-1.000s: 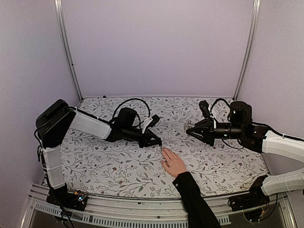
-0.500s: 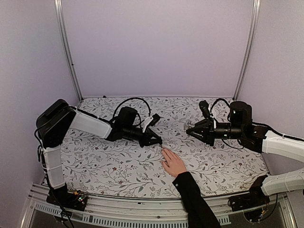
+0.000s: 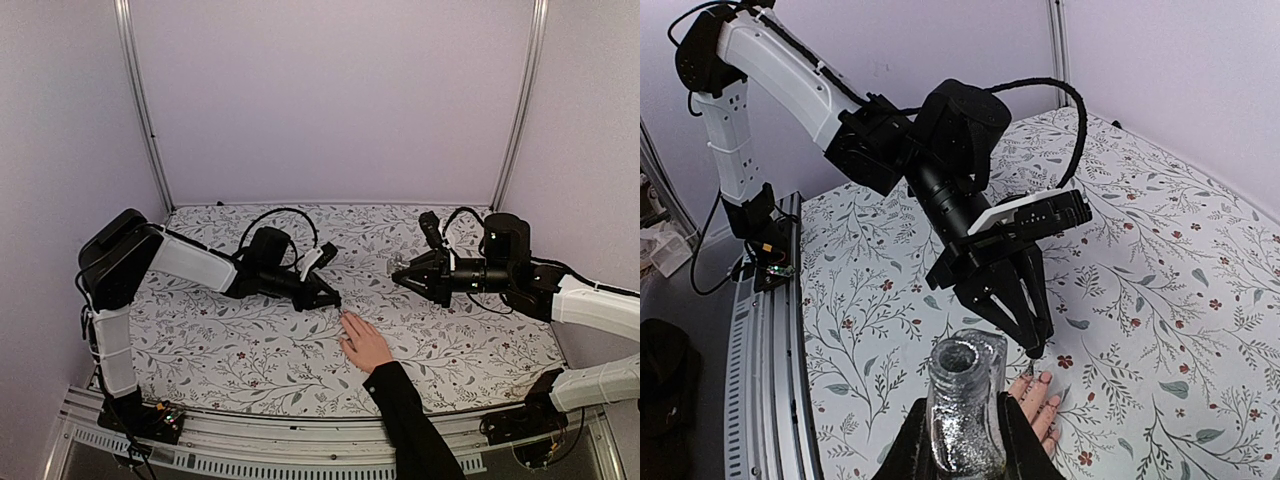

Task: Paint the nails
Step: Paint the nail polish on the nail.

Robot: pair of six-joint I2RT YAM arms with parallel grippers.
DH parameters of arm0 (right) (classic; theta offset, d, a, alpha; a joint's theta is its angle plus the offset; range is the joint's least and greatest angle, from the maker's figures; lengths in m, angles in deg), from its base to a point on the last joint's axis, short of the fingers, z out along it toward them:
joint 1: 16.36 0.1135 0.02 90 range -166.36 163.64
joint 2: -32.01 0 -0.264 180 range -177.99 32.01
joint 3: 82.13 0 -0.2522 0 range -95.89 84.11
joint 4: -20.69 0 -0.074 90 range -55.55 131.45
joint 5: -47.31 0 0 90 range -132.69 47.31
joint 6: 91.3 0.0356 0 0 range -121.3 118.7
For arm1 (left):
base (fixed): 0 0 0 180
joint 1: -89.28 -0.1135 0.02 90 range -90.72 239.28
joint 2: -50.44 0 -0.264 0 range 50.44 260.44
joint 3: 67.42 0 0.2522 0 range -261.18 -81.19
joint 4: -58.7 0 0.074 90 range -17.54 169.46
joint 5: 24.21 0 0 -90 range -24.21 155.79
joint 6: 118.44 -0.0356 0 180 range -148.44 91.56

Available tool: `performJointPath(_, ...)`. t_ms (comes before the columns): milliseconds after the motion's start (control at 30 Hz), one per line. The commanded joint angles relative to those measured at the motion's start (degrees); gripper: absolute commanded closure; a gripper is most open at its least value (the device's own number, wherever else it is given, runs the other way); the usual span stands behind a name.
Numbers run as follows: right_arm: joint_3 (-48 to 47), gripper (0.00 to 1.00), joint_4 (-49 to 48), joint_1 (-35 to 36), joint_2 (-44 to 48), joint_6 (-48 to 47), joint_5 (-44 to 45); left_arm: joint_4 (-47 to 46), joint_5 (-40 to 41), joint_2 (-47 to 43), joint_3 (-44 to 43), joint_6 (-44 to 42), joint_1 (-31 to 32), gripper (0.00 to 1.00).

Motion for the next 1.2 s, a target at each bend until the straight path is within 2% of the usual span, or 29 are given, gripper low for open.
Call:
performJointPath(0,0.7,1.0,-1.3,-0.4,0.4,0.3,-0.1,1.0,0.0,1.0,-1.3,-0.2,0.7,1.0)
performJointPath(1167,0.9,1.0,-1.5,-0.4,0.5,0.3,0.1,1.8,-0.4,1.2,-1.6,-0.9,0.8,1.0)
